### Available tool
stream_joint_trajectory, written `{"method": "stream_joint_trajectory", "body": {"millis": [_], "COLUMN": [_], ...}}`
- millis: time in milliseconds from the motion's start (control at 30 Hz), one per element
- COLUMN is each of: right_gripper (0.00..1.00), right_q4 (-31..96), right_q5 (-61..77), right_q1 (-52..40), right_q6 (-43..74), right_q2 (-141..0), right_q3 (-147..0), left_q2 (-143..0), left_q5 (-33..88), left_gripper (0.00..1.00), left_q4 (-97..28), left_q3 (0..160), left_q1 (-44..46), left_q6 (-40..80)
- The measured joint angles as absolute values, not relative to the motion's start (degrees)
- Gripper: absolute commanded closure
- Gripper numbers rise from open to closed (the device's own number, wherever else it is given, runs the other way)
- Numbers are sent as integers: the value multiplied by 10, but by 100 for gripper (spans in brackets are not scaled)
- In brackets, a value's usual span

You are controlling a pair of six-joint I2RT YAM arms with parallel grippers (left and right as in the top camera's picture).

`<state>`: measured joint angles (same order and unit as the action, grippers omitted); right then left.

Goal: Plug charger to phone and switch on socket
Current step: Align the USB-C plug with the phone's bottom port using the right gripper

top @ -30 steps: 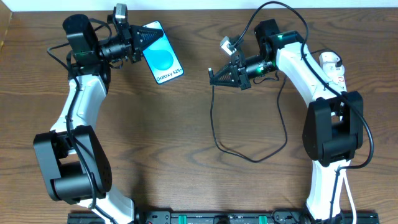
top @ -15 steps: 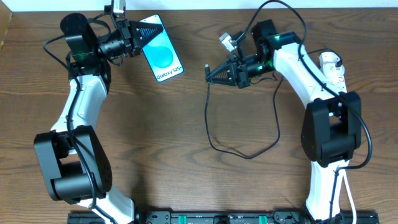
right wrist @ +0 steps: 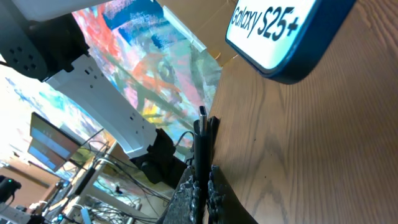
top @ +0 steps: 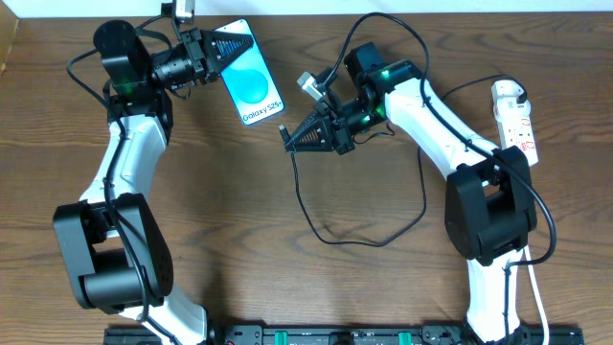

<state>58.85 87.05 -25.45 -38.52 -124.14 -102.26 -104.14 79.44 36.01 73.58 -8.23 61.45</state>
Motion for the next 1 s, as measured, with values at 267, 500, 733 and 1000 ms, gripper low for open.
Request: {"method": "stream_joint_trajectory", "body": {"millis": [267, 500, 733, 1000], "right_gripper": [99, 99, 99, 99], "right_q4": [588, 561, 534, 531], "right_q5": [874, 875, 875, 875], "right_q1": [-260, -271, -273, -273], "right_q6": [-385, -374, -347, -340], "right_q2": [-1241, -1241, -1241, -1241], "right_q3": [-1023, -1023, -1023, -1023], "left_q2": [-1041, -1041, -1041, -1041], "left_q5": [804, 807, 810, 816], "left_gripper": [93, 93, 92, 93], "left_q4": [360, 360, 361, 361], "left_q3": [736, 736, 736, 736], "left_q1": [-82, -79, -62, -60], "left_q6": [615, 615, 614, 614]}}
